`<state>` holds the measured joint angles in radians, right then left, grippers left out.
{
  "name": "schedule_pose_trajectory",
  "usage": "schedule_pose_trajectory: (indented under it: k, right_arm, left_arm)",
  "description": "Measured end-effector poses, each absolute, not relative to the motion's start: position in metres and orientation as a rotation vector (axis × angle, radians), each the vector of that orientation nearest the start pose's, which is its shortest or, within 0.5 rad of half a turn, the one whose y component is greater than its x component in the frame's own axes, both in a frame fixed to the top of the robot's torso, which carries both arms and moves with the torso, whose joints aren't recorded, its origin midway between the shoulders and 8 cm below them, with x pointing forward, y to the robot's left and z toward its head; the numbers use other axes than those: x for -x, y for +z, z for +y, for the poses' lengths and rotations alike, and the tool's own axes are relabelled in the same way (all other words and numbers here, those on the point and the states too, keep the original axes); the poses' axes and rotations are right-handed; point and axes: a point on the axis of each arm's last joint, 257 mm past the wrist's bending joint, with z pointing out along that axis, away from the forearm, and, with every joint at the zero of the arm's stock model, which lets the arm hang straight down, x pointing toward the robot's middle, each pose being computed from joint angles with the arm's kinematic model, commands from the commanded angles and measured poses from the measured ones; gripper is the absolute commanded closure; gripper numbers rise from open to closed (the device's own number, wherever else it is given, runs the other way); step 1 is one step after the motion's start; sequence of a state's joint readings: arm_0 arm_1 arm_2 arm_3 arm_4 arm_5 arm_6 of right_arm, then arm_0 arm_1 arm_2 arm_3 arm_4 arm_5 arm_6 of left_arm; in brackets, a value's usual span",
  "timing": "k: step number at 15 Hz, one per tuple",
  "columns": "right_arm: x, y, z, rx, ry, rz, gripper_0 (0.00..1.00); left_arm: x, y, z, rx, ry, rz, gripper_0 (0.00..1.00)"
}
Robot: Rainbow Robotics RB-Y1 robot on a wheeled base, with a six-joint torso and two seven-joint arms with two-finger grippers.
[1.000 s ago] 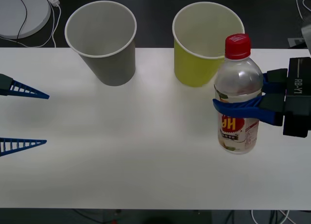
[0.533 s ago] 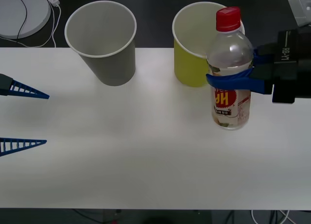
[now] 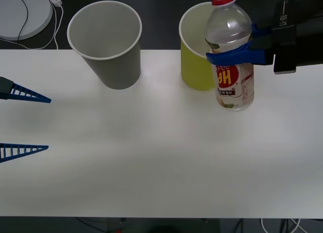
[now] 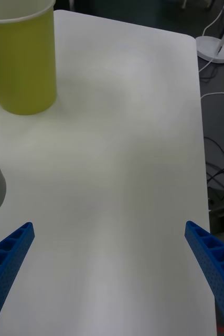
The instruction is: Put the can into the green bin and the plastic bottle into the gray bin
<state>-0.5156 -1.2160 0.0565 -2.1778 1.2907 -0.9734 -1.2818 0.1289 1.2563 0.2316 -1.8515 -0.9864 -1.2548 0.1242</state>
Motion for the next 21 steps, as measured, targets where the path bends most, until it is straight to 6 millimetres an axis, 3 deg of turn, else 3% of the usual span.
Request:
schedule_pose_trajectory:
  k: [21]
  right_arm:
    - [-0.457, 0.073, 0.002, 1.228, 0.649, 1.772, 1.00]
  left_arm:
    - [-0.341, -0.106, 0.276, -1.533, -0.492, 1.582, 0.00]
